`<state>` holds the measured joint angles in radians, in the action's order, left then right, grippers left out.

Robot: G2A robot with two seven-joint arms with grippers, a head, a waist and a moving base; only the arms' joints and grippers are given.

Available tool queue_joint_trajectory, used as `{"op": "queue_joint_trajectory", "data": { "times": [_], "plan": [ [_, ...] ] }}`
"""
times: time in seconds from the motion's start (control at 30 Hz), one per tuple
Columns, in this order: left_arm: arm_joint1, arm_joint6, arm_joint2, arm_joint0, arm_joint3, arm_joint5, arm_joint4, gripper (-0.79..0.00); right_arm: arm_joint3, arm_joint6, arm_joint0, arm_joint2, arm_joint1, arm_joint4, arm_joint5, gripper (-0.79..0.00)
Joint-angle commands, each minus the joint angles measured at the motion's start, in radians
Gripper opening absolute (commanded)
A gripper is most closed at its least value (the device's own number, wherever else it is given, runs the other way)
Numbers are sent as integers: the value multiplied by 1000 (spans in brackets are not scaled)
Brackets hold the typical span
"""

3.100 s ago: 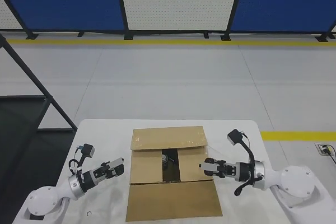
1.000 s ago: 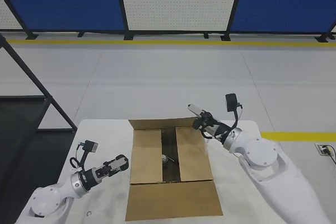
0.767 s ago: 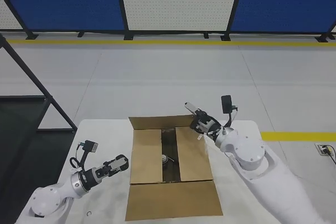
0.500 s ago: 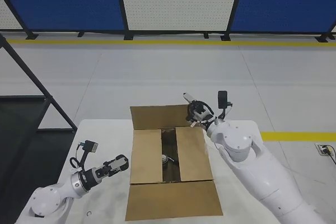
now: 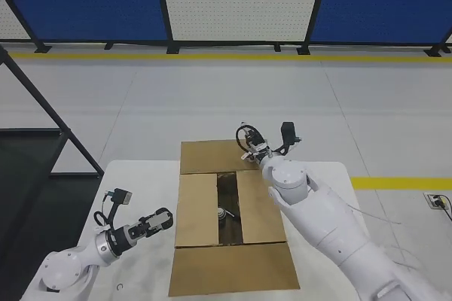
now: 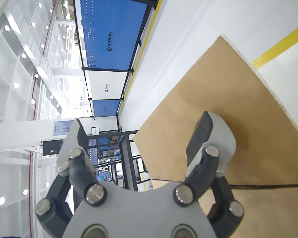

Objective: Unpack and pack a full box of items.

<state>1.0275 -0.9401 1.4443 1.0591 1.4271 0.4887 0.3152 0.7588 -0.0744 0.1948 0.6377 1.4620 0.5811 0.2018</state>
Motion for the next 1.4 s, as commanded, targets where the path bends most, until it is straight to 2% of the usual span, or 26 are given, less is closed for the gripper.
{"op": "queue_joint_trajectory", "data": {
  "times": [0.0,0.13,0.43,0.9,1.13,1.37],
  "plan": [
    [0,0,0,0,0,0,0,0,-56,-3,-19,-13,25,-1,8,0],
    [0,0,0,0,0,0,0,0,-139,0,-45,-27,63,-2,13,0],
    [0,0,0,0,0,0,0,0,-276,104,-91,-54,127,-45,55,0],
    [0,0,0,0,0,0,0,0,-398,145,-125,-34,185,-87,38,0],
    [0,0,0,0,0,0,0,0,-415,195,-132,19,181,-68,-96,0],
    [0,0,0,0,0,0,0,0,-363,336,-112,75,140,-93,-269,0]
  ]
}}
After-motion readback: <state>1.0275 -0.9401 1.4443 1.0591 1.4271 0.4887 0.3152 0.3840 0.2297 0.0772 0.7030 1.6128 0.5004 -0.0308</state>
